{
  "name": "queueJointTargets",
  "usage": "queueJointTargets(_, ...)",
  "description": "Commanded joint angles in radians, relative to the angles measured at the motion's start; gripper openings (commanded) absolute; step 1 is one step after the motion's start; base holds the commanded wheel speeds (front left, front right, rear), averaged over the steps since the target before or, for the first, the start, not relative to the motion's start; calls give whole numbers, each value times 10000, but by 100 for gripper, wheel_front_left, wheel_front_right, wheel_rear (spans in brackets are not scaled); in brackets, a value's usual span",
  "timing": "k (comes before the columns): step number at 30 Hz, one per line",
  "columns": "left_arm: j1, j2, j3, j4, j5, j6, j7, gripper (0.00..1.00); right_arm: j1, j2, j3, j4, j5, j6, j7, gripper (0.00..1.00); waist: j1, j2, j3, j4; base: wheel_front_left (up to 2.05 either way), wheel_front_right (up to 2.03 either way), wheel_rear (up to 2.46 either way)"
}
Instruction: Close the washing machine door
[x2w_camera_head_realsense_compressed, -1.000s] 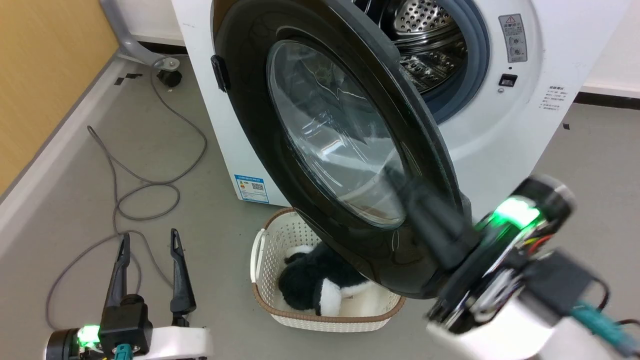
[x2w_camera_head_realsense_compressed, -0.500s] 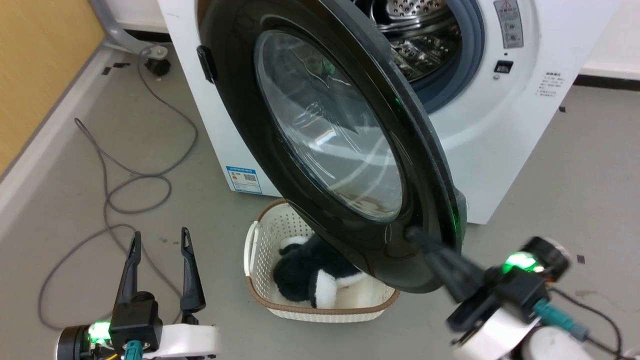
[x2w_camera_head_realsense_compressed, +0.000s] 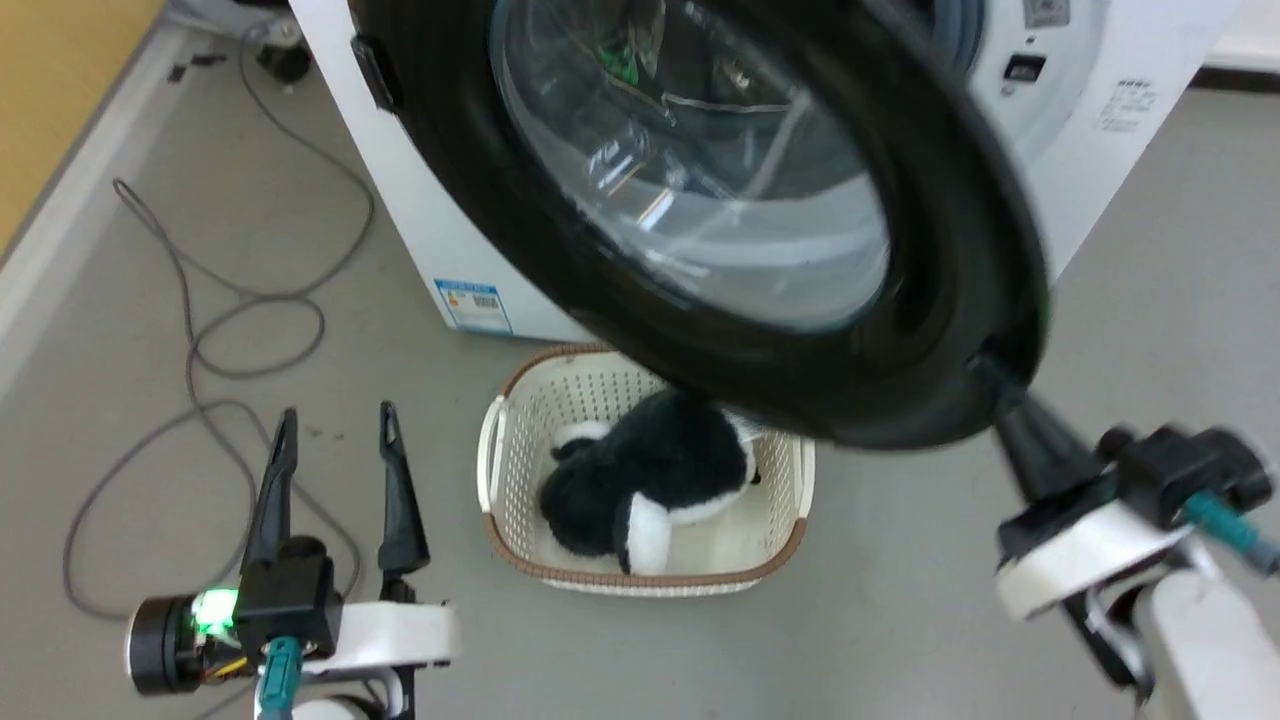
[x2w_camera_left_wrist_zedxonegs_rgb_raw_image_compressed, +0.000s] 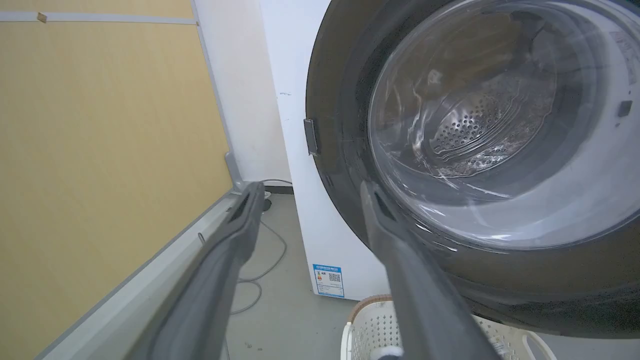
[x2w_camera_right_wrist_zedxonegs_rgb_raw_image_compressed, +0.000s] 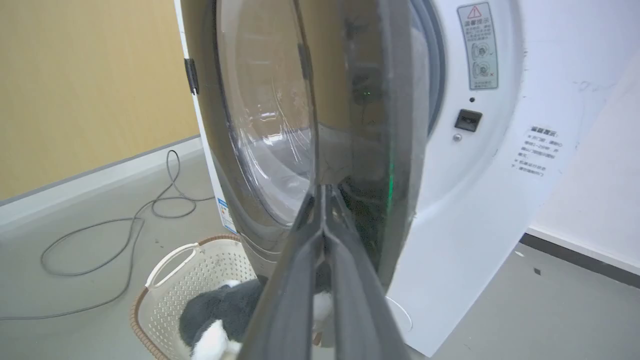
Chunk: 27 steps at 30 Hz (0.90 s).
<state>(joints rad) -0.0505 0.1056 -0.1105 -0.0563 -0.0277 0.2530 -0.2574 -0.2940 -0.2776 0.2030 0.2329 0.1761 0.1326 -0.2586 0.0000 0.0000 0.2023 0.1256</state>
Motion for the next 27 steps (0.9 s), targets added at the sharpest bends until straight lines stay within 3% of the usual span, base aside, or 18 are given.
queueJointTargets(1, -187, -42, -4, 12, 64, -12, -43, 100, -270, 6, -146, 142, -87, -19, -32, 0, 0, 0, 231, 67, 0, 0, 0)
queueJointTargets(11, -873, -230, -193, -31, 87, -63, -43, 100, -2586, -88, -1704, 1704, -698, -19, -32, 0, 0, 0, 1389, 417, 0, 0, 0)
queueJointTargets(27, -1253, -423, -291, 42, 32, 32, -43, 100, -5723, -564, -2201, 4477, -1570, -19, -32, 0, 0, 0, 1986, 840, 0, 0, 0)
